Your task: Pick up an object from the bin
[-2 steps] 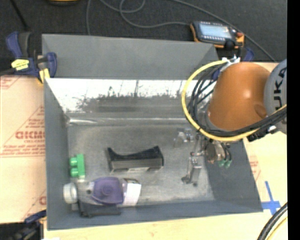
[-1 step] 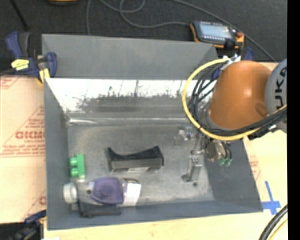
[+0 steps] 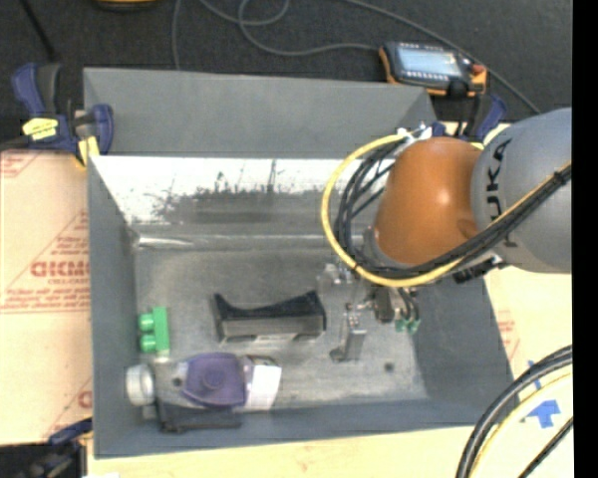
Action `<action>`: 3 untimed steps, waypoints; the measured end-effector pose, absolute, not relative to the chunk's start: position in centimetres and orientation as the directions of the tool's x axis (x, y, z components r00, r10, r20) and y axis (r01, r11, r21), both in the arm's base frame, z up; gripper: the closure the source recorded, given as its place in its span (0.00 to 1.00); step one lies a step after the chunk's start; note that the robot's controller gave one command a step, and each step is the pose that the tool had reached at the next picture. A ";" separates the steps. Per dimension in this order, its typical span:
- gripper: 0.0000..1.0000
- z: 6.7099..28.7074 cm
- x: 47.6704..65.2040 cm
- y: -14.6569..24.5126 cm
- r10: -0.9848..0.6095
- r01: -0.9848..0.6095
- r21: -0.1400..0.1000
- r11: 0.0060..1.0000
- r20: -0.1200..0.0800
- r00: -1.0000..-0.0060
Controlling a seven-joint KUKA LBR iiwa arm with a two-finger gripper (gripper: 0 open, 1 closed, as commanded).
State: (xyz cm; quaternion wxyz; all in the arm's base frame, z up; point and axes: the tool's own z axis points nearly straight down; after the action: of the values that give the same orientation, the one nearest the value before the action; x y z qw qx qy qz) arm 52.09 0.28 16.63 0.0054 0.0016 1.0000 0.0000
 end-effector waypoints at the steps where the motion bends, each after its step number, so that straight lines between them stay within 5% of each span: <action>1: 0.00 13.8 51.4 3.6 -0.053 -0.053 -0.001 0.999 0.004 -0.999; 2: 0.00 12.1 56.6 6.1 -0.074 -0.074 0.001 0.997 -0.004 -0.997; 3: 1.00 8.3 57.2 2.4 -0.043 -0.043 0.000 0.999 0.001 -0.999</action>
Offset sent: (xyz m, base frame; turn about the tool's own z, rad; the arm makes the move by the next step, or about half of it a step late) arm 0.0672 0.0683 -0.0577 -0.0793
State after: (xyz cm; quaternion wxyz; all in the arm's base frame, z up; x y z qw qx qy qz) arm 57.15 2.39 8.32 -0.0007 -0.0214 0.9998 0.0001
